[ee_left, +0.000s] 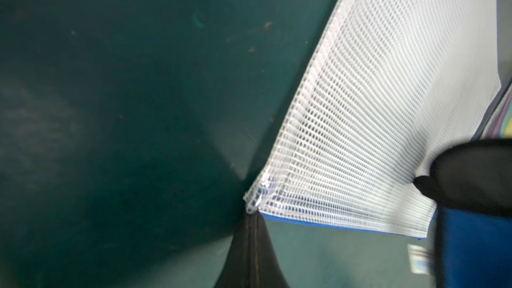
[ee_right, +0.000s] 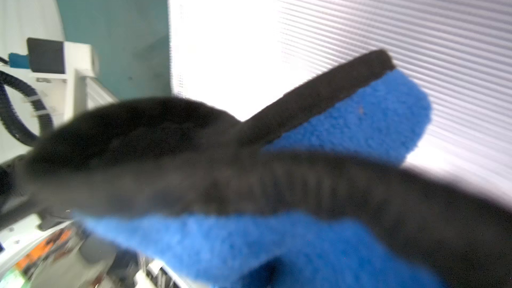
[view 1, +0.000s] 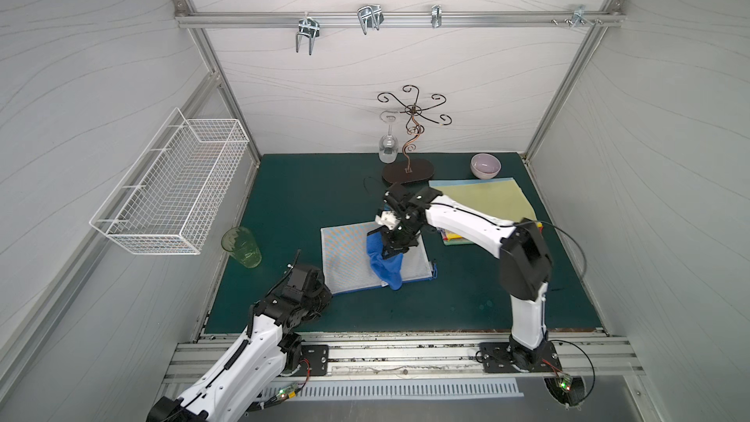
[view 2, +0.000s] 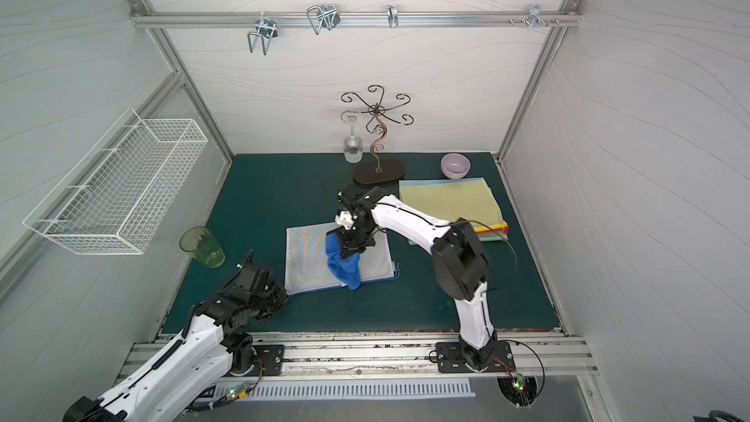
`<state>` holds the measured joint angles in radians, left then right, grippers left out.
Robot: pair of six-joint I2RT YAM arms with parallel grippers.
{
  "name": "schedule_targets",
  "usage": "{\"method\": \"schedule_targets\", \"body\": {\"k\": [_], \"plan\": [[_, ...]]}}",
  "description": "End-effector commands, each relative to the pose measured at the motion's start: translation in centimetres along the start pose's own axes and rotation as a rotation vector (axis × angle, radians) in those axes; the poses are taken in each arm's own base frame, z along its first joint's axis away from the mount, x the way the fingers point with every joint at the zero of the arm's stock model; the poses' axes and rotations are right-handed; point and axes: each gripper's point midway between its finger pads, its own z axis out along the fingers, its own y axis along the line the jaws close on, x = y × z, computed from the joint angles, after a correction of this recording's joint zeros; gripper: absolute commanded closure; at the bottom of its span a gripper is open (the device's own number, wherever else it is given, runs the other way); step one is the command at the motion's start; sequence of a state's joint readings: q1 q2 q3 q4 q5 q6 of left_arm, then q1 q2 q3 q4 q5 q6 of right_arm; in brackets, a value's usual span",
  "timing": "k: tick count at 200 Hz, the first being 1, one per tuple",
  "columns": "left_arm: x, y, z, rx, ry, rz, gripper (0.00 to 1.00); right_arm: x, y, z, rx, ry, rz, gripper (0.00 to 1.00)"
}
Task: Wipe the document bag
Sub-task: Wipe the dirt from the document bag.
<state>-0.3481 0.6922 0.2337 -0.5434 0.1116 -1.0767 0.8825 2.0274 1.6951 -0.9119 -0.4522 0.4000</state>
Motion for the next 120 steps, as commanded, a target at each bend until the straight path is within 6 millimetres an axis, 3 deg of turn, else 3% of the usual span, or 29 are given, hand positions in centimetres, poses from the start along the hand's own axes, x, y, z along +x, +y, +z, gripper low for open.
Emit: {"method": "schedule_targets", "body": {"k": [1, 25, 49, 60, 77, 96, 120], "plan": [[0.2, 1.3, 0.1, -0.066, 0.007, 0.003, 1.00, -1.5, 6.9, 2.7, -0.261, 0.050, -0.111, 1.00], [0.1, 1.2, 0.1, -0.069, 0.003, 0.000, 1.00, -3.0, 9.1, 6.4, -0.373, 0.117, -0.101, 1.00], [0.0, 1.1, 0.0, -0.070, 0.000, -0.003, 1.00, -2.4, 7.1, 9.5, -0.307, 0.198, -0.077, 1.00], [-0.1, 0.9, 0.0, -0.069, -0.002, -0.003, 1.00, -2.1, 3.0, 10.0, -0.147, 0.210, -0.046, 1.00], [-0.2, 0.9, 0.0, -0.069, -0.005, -0.005, 1.00, -1.3, -4.7, 8.5, 0.053, 0.223, 0.071, 1.00], [-0.3, 0.9, -0.1, -0.071, -0.010, -0.009, 1.00, -0.5, -12.2, 3.6, 0.214, 0.137, 0.185, 1.00], [-0.4, 0.9, -0.1, -0.069, -0.016, -0.015, 1.00, 1.3, -18.3, -2.7, 0.461, 0.071, 0.201, 1.00]]}}
